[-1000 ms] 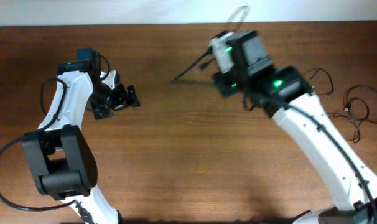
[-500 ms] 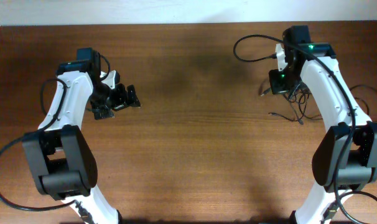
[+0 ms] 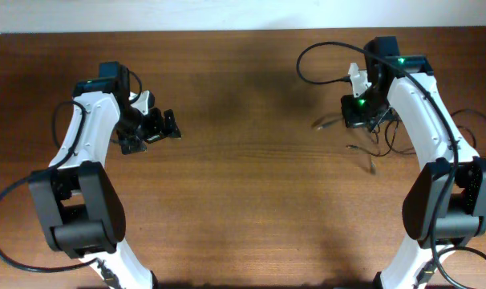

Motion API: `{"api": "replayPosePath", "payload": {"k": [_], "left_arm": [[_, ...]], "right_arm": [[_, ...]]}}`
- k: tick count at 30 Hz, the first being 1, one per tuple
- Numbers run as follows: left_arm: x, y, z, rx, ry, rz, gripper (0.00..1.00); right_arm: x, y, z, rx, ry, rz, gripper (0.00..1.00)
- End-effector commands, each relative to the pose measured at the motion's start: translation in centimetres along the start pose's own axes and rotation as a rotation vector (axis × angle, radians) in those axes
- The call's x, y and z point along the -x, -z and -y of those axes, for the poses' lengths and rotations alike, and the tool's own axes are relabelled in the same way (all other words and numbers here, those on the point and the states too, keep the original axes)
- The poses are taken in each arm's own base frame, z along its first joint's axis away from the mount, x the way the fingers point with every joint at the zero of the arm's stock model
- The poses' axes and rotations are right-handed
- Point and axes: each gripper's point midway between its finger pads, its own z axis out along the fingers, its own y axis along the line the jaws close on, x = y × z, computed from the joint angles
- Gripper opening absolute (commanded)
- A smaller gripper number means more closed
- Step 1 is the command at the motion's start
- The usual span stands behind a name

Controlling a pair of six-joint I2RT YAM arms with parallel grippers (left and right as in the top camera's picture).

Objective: Untangle cables

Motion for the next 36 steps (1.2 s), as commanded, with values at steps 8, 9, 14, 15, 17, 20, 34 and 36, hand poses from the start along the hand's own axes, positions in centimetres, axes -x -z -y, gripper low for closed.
{"api": "replayPosePath", "payload": {"k": [8, 9, 14, 15, 17, 20, 34, 36], "left_arm": [[0.2, 0.3, 0.0, 0.006, -0.014, 0.014, 0.99], [0.2, 0.3, 0.1, 0.005, -0.014, 0.013, 0.99], [0.2, 0.3, 0.1, 0.005, -0.014, 0.013, 0.99], [0.2, 0.3, 0.0, 0.006, -0.014, 0.014, 0.99], [0.2, 0.3, 0.1, 0.005, -0.014, 0.013, 0.99], [0.2, 0.3, 0.1, 0.005, -0.013, 0.013, 0.99], [0.2, 0.3, 0.1, 0.005, -0.014, 0.013, 0.99], [0.2, 0.3, 0.1, 0.005, -0.013, 0.013, 0.99]], "right_arm": [[-0.3, 0.5, 3.0, -0.172, -0.028, -0.017, 0.95], [-0.4, 0.7, 3.9, -0.227, -0.064, -0.016, 0.98], [1.8, 0.7, 4.0, -0.226, -0.096, 0.077, 0.99], [2.3, 0.7, 3.5, -0.197, -0.095, 0.098, 0.99], [2.9, 0.6, 2.9, -0.159, -0.092, 0.120, 0.99], [5.0, 0.7, 0.5, -0.014, -0.075, 0.203, 0.99], [5.1, 1.0, -2.8, 0.175, -0.055, 0.202, 0.98], [5.1, 1.0, -2.8, 0.175, -0.055, 0.202, 0.99]]}}
